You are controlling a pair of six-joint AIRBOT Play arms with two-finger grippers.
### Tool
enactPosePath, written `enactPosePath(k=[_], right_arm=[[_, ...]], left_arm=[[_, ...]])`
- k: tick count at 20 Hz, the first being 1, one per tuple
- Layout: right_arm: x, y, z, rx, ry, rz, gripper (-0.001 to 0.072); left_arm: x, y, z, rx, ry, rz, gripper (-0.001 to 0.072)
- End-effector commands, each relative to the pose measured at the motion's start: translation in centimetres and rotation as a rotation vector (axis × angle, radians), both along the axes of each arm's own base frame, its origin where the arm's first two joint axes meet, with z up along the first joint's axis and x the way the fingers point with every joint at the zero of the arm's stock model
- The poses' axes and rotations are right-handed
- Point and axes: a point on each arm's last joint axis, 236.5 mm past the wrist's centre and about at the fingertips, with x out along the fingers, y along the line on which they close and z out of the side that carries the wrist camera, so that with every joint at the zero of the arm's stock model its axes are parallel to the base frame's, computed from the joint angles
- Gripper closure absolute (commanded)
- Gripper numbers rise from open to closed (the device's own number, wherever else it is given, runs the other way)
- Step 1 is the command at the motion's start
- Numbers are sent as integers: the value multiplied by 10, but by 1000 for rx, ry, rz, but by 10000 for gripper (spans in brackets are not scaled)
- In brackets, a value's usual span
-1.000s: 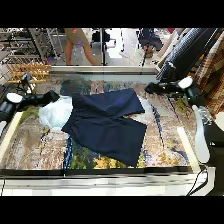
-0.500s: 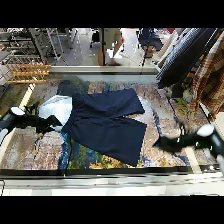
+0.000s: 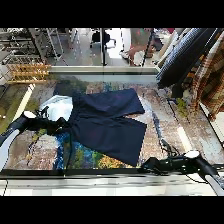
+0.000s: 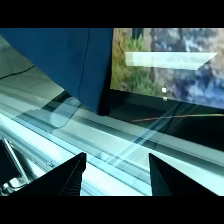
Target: Fold the clothes and pants, and hang the long-sleeved shirts on hangers.
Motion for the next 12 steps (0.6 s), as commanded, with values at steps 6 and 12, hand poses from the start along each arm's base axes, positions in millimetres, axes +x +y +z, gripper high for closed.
enactPosePath(k=[6,12], right_arm=[[48,49,-29,-72,-149,141,267],[50,54,-12,-57,-181,219,700]], left_arm=[[20,3,-13,6,-29,90,367],[22,1,-4,15,-71,29,696]])
